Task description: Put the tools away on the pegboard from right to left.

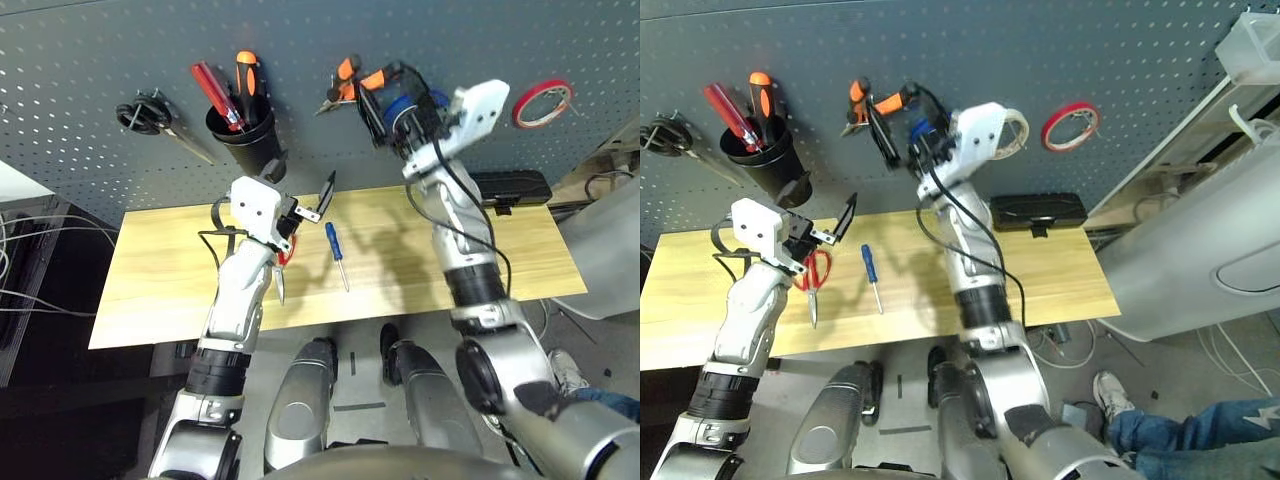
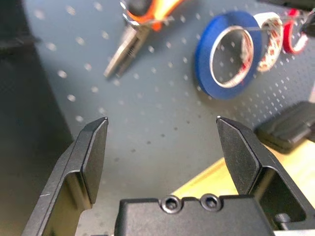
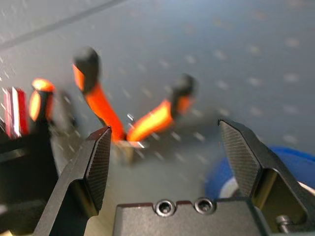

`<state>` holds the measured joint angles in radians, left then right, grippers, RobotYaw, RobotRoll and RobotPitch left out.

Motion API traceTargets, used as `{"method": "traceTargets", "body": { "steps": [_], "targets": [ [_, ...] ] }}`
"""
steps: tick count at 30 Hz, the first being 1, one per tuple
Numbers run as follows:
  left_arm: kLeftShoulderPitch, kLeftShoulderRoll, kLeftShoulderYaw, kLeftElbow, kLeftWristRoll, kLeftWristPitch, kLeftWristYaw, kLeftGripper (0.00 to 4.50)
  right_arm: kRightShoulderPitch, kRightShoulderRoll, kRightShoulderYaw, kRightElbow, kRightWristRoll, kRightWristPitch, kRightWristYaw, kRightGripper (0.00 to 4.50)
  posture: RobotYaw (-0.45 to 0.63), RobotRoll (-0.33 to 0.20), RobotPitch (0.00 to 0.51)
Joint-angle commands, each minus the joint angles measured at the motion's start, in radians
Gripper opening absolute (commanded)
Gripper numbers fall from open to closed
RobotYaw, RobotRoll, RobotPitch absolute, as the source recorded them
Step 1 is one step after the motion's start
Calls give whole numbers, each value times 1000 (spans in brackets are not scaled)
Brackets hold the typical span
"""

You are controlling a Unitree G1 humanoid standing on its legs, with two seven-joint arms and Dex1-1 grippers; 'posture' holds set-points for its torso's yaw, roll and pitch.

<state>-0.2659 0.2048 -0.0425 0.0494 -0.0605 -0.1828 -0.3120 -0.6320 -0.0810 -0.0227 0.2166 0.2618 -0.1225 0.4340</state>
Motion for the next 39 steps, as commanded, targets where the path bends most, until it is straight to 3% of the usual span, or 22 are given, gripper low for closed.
{"method": "traceTargets", "body": {
  "steps": [1,11,21,39],
  "targets": [
    [2,1,-28,43,12,2,-31,4500,46,-28,16,-40,3,68,27,4459,186,0,240],
    [9,1,-102,141,41,160,-96,4500,136,-60,41,-26,-13,146,65,4459,178,0,237],
    [-55,1,-108,284,120,271,-21,4500,197,-101,73,40,-45,180,126,4459,177,0,237],
    [-240,-101,3,662,68,454,92,4500,288,-159,102,101,-67,280,201,4459,148,0,239]
  ]
}}
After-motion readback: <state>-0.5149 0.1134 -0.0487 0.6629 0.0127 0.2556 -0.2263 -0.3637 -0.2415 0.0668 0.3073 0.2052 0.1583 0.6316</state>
